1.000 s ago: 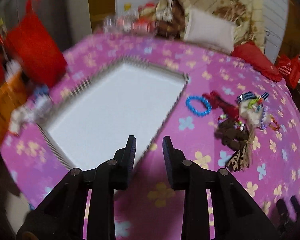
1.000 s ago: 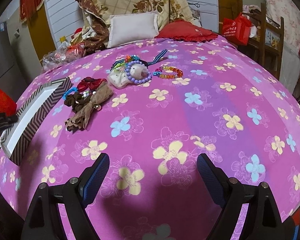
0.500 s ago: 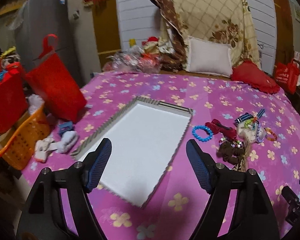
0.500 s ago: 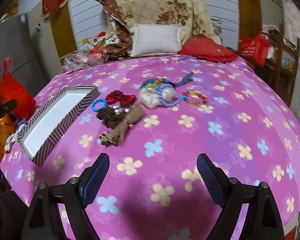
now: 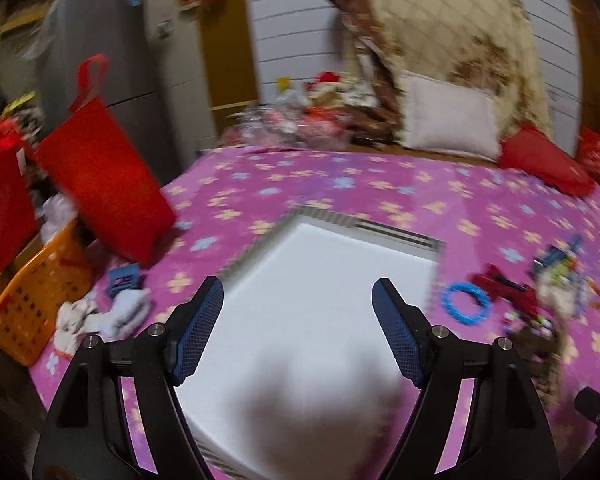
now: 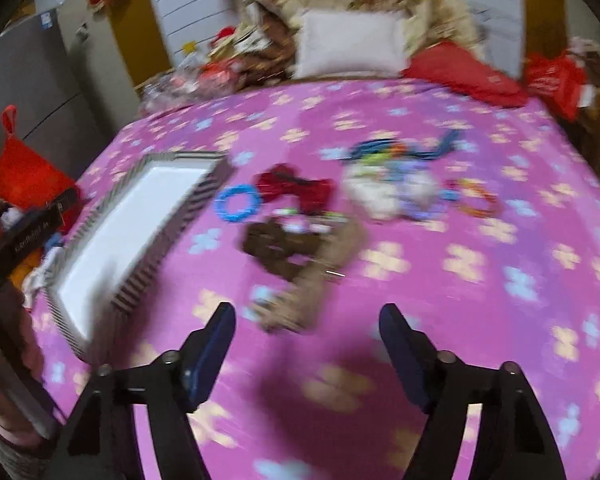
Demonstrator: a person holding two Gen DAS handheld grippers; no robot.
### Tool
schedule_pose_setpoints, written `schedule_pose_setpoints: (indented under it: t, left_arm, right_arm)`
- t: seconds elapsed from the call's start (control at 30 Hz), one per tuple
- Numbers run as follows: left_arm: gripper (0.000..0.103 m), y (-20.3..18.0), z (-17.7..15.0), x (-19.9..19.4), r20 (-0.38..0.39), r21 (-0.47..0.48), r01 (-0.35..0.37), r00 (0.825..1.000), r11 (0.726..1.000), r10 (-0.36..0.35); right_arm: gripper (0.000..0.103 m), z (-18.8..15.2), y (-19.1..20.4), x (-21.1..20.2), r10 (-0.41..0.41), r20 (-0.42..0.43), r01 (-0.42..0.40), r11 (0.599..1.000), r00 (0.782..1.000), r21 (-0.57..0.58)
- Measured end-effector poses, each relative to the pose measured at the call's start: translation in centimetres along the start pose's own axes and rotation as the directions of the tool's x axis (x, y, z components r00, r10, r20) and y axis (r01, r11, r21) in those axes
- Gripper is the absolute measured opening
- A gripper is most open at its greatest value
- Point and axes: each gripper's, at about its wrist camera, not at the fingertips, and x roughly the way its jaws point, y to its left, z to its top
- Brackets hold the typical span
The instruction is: Organize jewelry
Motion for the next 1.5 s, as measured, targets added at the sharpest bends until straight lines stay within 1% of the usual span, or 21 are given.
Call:
schedule_pose_setpoints:
  t: [0.07, 0.13, 0.17, 0.23, 0.37, 0.4, 0.43, 0.47, 0.53, 0.63, 0.8, 0.87, 1.0, 1.07, 1.17, 1.2, 1.27, 1.33, 1.43, 1.47, 1.5]
  left_arm:
    - [0.077, 2.2, -0.2, 0.8, 0.006, -0.03, -0.053, 0.999, 0.998, 0.053]
    - [0.077, 4.0, -0.3, 1.2, 0.01, -0.05, -0.1, 0.995, 0.994, 0.1]
    - [0.077, 4.6, -0.4, 1.4, 0.012, -0.06, -0.11, 0.994, 0.992, 0.111]
    - [0.077, 6.1, -0.3, 1.6, 0.007, -0.095, -0.11, 0.994, 0.989, 0.111]
    - [0.078, 8.8, -0.4, 2.4, -0.036, -0.191, -0.079, 0.997, 0.978, 0.073]
    - [0.078, 9.2, -0.4, 2.6, -0.046, -0.202, -0.083, 0.996, 0.976, 0.076]
    - [0.078, 9.4, -0.3, 2.9, -0.055, -0.208, -0.087, 0.995, 0.974, 0.077]
    - [0.078, 9.6, -0.3, 3.1, -0.063, -0.215, -0.087, 0.995, 0.973, 0.076]
    - [0.078, 10.1, -0.5, 3.4, -0.076, -0.235, -0.082, 0.995, 0.969, 0.066]
    - [0.078, 10.4, -0.5, 3.5, -0.082, -0.251, -0.083, 0.995, 0.965, 0.064]
    - [0.078, 10.3, -0.5, 3.7, -0.08, -0.24, -0.093, 0.994, 0.966, 0.076]
    - [0.078, 10.1, -0.5, 3.9, -0.084, -0.236, -0.095, 0.993, 0.967, 0.078]
    - [0.078, 9.6, -0.3, 3.8, -0.08, -0.236, -0.091, 0.994, 0.968, 0.073]
    - [0.078, 9.3, -0.2, 3.6, -0.071, -0.232, -0.081, 0.995, 0.969, 0.067]
    - [0.078, 8.0, 0.0, 2.8, -0.046, -0.215, -0.048, 0.998, 0.975, 0.038]
    - [0.078, 7.3, -0.1, 2.4, -0.04, -0.196, -0.032, 0.999, 0.98, 0.024]
    - [0.078, 6.2, -0.1, 1.9, -0.033, -0.162, -0.001, 0.999, 0.987, -0.004]
    - [0.078, 4.4, -0.5, 1.2, -0.042, -0.104, 0.041, 0.998, 0.994, -0.046]
    - [0.078, 2.0, -1.1, 0.5, -0.062, -0.05, 0.106, 0.992, 0.993, -0.109]
    - [0.078, 0.9, -1.4, 0.2, -0.079, -0.027, 0.138, 0.987, 0.99, -0.14]
    - [0.078, 0.0, -1.7, 0.1, -0.095, -0.009, 0.158, 0.983, 0.987, -0.158]
  right_arm:
    - [0.071, 1.9, 2.4, 2.4, 0.068, -0.026, -0.067, 0.998, 0.997, 0.012]
    - [0.071, 3.3, 4.6, 4.7, 0.111, -0.056, -0.111, 0.994, 0.992, 0.011]
    - [0.071, 4.1, 6.2, 6.4, 0.128, -0.079, -0.128, 0.992, 0.989, 0.004]
    - [0.071, 5.1, 8.5, 9.0, 0.131, -0.112, -0.133, 0.991, 0.985, -0.007]
    - [0.071, 6.5, 11.4, 13.5, 0.113, -0.166, -0.116, 0.993, 0.98, -0.012]
    - [0.067, 6.6, 11.9, 14.4, 0.102, -0.177, -0.108, 0.994, 0.979, -0.022]
    - [0.058, 6.7, 12.5, 15.0, 0.1, -0.189, -0.108, 0.994, 0.977, -0.034]
    - [0.056, 6.8, 12.8, 15.3, 0.102, -0.203, -0.114, 0.992, 0.974, -0.045]
    - [0.055, 6.8, 13.8, 16.0, 0.097, -0.211, -0.115, 0.99, 0.973, -0.077]
    - [0.055, 7.1, 15.4, 16.5, 0.062, -0.198, -0.091, 0.986, 0.978, -0.14]
    - [0.055, 7.5, 17.3, 17.5, 0.06, -0.204, -0.094, 0.982, 0.977, -0.165]
    - [0.055, 7.4, 17.6, 17.3, 0.051, -0.189, -0.086, 0.98, 0.981, -0.181]
    - [0.055, 7.2, 16.1, 14.7, 0.063, -0.146, -0.086, 0.985, 0.987, -0.152]
    - [0.055, 7.0, 14.2, 12.3, 0.076, -0.107, -0.088, 0.989, 0.991, -0.115]
    - [0.055, 6.4, 11.3, 9.0, 0.075, -0.06, -0.08, 0.994, 0.995, -0.073]
    - [0.055, 5.9, 9.9, 7.6, 0.068, -0.037, -0.07, 0.996, 0.997, -0.059]
    - [0.055, 4.7, 7.2, 4.9, 0.027, 0.004, -0.027, 0.999, 1.0, -0.043]
    - [0.055, 3.4, 4.8, 2.7, -0.015, 0.038, 0.016, 0.999, 0.999, -0.035]
    - [0.057, 1.3, 1.0, 0.1, -0.091, 0.068, 0.093, 0.995, 0.994, -0.025]
    - [0.058, 0.7, -0.3, -0.6, -0.111, 0.068, 0.113, 0.993, 0.991, -0.021]
    - [0.064, -0.1, -1.8, -1.2, -0.133, 0.065, 0.134, 0.991, 0.989, -0.014]
